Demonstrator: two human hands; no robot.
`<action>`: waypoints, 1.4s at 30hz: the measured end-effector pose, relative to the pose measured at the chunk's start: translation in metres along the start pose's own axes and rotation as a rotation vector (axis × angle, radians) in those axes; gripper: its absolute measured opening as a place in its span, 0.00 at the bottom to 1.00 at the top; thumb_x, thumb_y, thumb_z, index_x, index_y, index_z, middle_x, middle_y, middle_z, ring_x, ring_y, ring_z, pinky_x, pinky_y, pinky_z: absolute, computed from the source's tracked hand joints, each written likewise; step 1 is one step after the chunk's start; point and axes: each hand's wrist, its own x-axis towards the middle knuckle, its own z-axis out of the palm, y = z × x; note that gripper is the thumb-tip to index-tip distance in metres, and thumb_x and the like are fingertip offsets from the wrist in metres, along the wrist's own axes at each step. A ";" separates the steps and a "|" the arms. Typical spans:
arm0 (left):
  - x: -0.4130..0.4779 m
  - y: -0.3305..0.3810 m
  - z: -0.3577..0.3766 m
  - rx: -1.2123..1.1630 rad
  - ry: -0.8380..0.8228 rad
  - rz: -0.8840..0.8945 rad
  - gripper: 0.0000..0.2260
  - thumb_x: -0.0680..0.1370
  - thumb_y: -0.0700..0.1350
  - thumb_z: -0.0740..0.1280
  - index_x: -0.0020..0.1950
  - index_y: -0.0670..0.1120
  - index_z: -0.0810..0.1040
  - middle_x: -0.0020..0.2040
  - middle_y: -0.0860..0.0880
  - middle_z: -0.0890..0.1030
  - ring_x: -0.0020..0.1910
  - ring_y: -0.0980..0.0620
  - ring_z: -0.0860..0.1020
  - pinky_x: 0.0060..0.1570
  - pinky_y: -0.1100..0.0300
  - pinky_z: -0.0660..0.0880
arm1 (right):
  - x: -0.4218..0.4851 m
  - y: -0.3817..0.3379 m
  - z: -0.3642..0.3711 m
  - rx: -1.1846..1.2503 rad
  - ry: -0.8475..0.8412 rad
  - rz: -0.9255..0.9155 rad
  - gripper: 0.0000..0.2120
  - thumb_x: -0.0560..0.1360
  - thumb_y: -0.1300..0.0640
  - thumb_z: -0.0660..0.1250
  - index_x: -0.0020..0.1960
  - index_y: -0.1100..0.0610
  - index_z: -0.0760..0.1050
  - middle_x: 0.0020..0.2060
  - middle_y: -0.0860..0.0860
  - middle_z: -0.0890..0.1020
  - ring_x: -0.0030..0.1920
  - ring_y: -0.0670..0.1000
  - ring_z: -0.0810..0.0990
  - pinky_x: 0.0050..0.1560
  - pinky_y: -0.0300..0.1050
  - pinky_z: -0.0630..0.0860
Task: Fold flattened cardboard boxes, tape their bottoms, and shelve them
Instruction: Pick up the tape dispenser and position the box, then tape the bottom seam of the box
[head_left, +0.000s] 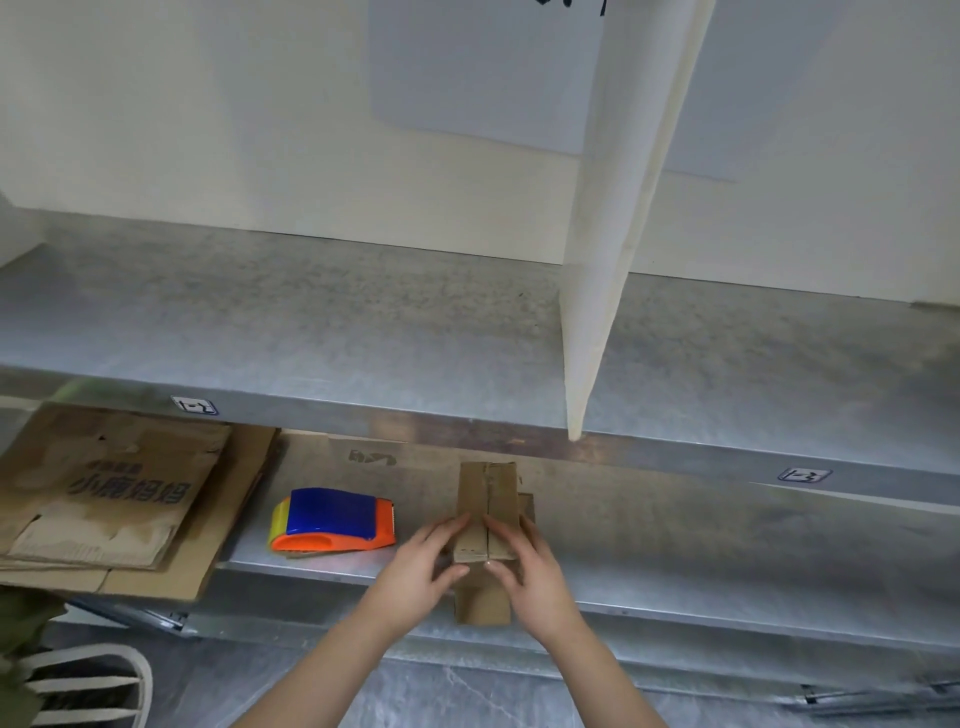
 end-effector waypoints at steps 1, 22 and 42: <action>0.001 0.002 -0.004 0.081 -0.027 0.006 0.25 0.79 0.54 0.65 0.71 0.67 0.57 0.70 0.55 0.68 0.68 0.57 0.69 0.63 0.68 0.67 | 0.000 -0.005 -0.002 -0.024 -0.022 0.011 0.21 0.72 0.29 0.56 0.64 0.19 0.55 0.74 0.49 0.65 0.76 0.46 0.56 0.66 0.23 0.55; -0.033 -0.075 -0.160 0.809 0.036 0.179 0.29 0.68 0.65 0.68 0.62 0.49 0.78 0.58 0.47 0.81 0.58 0.43 0.79 0.55 0.47 0.77 | 0.025 -0.122 0.055 -0.550 0.113 -0.328 0.17 0.74 0.49 0.63 0.62 0.48 0.73 0.61 0.52 0.79 0.67 0.59 0.74 0.60 0.57 0.76; 0.024 -0.104 -0.149 0.418 -0.316 0.043 0.21 0.71 0.59 0.69 0.57 0.50 0.70 0.53 0.50 0.76 0.48 0.50 0.76 0.42 0.59 0.71 | 0.046 -0.089 0.121 -0.326 -0.074 0.322 0.26 0.81 0.54 0.58 0.77 0.52 0.57 0.75 0.52 0.62 0.73 0.52 0.64 0.68 0.44 0.67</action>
